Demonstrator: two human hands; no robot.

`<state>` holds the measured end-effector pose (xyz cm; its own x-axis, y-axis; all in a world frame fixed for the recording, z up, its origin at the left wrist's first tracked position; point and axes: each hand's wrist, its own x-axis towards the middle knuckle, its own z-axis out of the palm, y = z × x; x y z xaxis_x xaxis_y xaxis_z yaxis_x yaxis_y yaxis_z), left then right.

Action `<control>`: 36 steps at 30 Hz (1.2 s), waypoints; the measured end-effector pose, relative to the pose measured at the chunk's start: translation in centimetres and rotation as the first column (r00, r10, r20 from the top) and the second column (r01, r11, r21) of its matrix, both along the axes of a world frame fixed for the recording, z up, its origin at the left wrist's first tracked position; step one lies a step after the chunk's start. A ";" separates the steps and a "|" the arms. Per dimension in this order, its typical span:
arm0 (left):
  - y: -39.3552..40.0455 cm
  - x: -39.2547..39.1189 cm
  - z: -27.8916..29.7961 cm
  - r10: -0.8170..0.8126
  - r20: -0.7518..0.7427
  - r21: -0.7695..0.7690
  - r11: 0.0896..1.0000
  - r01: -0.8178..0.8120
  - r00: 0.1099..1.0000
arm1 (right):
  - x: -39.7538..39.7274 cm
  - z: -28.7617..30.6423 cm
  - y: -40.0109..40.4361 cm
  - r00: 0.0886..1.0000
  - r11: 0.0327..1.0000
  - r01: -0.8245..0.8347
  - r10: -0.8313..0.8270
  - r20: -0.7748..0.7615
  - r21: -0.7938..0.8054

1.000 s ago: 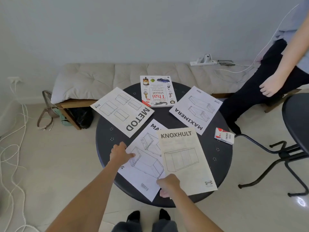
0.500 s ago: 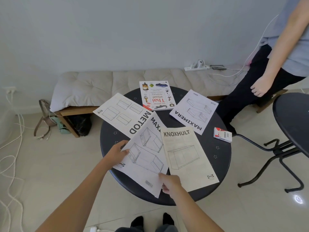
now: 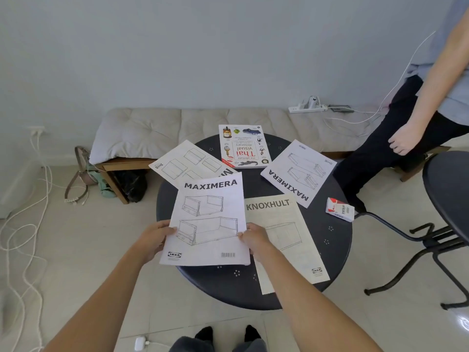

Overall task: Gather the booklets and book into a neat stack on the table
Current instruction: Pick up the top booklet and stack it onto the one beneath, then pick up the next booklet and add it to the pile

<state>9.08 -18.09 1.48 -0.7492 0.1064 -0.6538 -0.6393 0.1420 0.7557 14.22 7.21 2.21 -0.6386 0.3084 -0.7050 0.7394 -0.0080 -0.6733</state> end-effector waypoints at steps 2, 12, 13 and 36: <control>1.8 0.0 0.0 0.051 -0.005 0.023 0.998 -0.051 0.999 | -0.3 0.3 1.8 1.000 0.999 -0.016 0.016 -0.001 0.031; 11.5 1.2 0.1 -0.049 0.038 -0.060 0.997 0.051 0.998 | 0.8 -1.4 11.1 0.995 0.956 -0.101 0.098 0.027 0.275; 12.6 1.5 -0.2 -0.065 0.053 -0.067 0.995 0.069 0.996 | 1.2 -1.5 12.0 0.994 0.947 -0.107 0.102 0.034 0.302; 22.6 6.9 -4.8 -0.174 0.027 -0.554 0.817 0.160 0.984 | 4.4 -4.1 20.5 0.908 0.709 -0.414 0.275 0.316 0.571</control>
